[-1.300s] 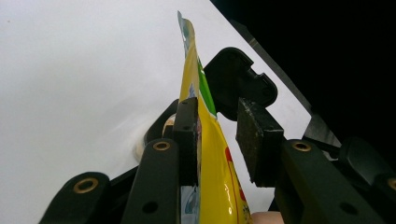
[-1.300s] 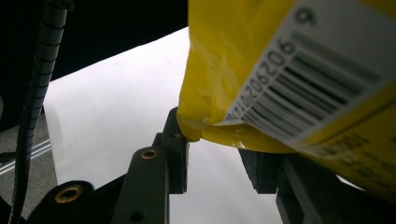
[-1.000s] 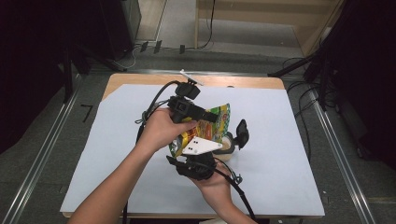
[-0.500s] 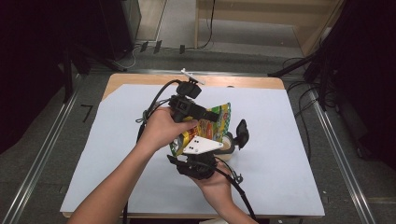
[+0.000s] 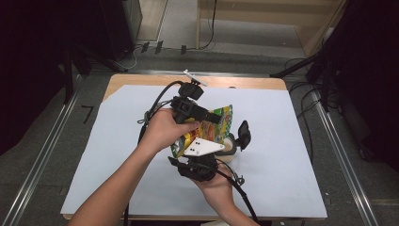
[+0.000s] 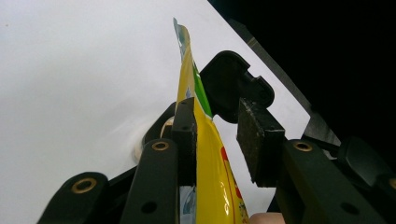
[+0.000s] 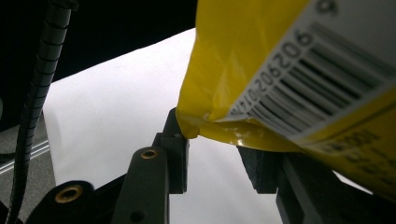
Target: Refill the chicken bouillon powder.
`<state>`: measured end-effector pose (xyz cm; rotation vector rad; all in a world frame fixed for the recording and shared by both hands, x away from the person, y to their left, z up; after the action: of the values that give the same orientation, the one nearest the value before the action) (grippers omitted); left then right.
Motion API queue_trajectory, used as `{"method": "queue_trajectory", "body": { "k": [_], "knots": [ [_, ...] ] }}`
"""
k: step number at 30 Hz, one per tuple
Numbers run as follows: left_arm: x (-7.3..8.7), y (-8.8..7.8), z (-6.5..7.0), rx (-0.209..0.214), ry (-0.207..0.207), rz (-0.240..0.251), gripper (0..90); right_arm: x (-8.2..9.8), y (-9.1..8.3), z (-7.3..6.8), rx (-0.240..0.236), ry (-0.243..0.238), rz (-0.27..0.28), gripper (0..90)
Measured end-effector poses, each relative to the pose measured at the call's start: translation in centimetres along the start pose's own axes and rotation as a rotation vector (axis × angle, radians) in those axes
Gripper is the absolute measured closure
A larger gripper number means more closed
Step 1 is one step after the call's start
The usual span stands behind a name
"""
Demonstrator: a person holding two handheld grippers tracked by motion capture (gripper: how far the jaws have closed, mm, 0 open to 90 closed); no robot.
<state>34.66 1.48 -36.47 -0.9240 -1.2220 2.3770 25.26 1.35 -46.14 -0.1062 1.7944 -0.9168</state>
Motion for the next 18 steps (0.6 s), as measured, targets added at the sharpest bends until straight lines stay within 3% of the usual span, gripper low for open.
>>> {"method": "queue_trajectory", "body": {
  "k": [18],
  "knots": [
    [0.39,0.32,-0.14,0.002,-0.004,-0.009,69.2,0.33,0.33,0.08,0.003,-0.005,-0.011,66.8]
  ]
}}
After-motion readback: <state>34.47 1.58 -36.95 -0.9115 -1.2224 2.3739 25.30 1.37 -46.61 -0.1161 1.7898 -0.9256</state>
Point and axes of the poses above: each handheld gripper's, and its own axes: y roughly forward along the jaws, x roughly out of its underside, z roughly to its right, the point moved 6 cm from there along y, roughly forward along the jaws, and after that the axes turned 12 degrees about -z, right-handed, at the moved point
